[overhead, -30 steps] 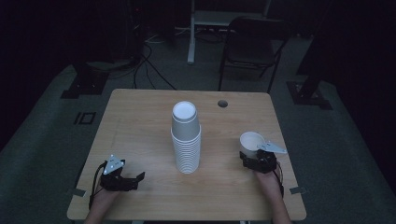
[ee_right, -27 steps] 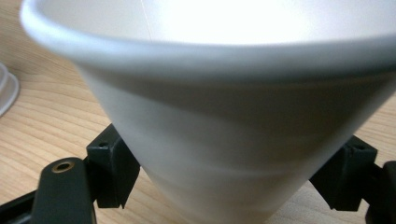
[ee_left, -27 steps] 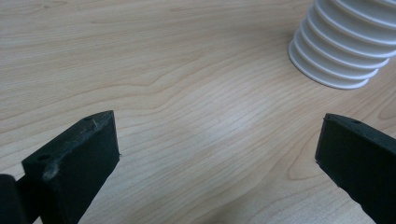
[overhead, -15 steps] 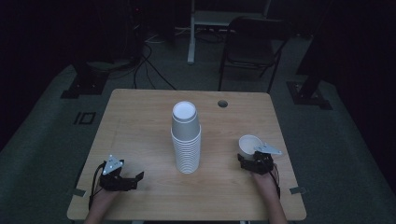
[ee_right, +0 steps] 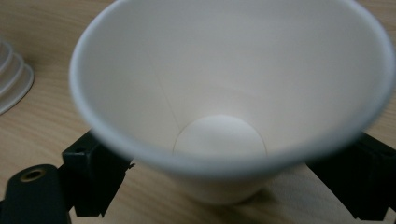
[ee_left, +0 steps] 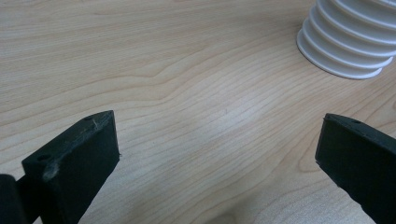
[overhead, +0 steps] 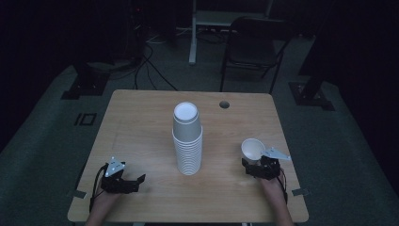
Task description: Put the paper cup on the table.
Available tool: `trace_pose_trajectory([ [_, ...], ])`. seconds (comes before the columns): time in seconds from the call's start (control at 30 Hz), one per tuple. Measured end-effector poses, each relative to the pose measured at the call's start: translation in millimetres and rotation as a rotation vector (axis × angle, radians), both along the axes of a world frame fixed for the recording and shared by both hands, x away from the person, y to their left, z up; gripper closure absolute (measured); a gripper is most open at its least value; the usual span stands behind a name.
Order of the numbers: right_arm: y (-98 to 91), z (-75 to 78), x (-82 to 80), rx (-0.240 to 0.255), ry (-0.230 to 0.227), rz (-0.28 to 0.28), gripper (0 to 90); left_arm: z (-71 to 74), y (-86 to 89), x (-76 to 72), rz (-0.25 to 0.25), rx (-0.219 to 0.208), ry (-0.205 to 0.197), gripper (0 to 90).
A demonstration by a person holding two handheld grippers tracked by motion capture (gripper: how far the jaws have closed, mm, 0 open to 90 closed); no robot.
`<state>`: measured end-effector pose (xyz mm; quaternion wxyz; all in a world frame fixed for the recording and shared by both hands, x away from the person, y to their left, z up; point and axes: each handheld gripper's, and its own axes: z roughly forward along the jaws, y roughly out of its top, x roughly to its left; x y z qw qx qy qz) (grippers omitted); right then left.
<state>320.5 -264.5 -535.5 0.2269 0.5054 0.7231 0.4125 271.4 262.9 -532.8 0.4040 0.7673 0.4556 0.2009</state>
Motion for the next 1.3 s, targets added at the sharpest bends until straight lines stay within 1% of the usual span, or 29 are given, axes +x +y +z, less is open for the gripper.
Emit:
trace_pose_trajectory([
  [0.07,-1.3,-0.7,-4.5,-0.018,-0.010,0.010,9.8,-0.5,0.3,-0.4,-0.002,0.001,0.002,0.0],
  [0.13,-2.3,-3.4,-10.1,-0.053,-0.028,0.016,9.9,-1.1,0.9,-0.9,0.000,-0.002,0.004,0.0],
  [0.23,-4.9,-7.0,-15.6,-0.069,-0.033,0.033,9.9,-2.3,1.2,-1.6,0.001,-0.005,0.009,0.0],
  [0.33,-7.7,-8.9,-19.6,-0.064,-0.032,0.045,9.9,-1.8,1.7,-2.0,-0.002,-0.004,0.008,0.0],
  [0.4,-11.5,-10.6,-25.5,-0.062,-0.030,0.051,9.9,-1.8,2.4,-1.9,0.000,-0.005,0.008,0.0],
  [0.53,-15.5,-11.4,-33.6,-0.060,-0.035,0.046,9.9,-2.2,3.5,-2.0,0.002,-0.008,0.010,0.0],
  [0.93,-25.4,-12.3,-54.1,-0.073,-0.019,0.022,9.9,-4.8,4.4,-3.1,0.012,-0.007,0.017,0.0],
  [1.07,-31.2,-13.0,-59.8,-0.079,-0.006,-0.001,9.9,-5.3,4.7,-3.4,0.021,-0.001,0.016,0.0],
  [1.13,-34.9,-13.4,-62.2,-0.073,0.003,-0.008,9.9,-5.4,5.1,-3.5,0.024,0.002,0.018,0.0],
  [1.2,-39.0,-13.7,-64.5,-0.076,0.013,-0.031,10.0,-5.8,5.0,-3.6,0.025,0.001,0.020,0.0],
  [1.3,-44.1,-14.4,-67.2,-0.077,0.020,-0.051,10.0,-6.6,4.4,-3.5,0.022,0.012,0.021,0.0],
])
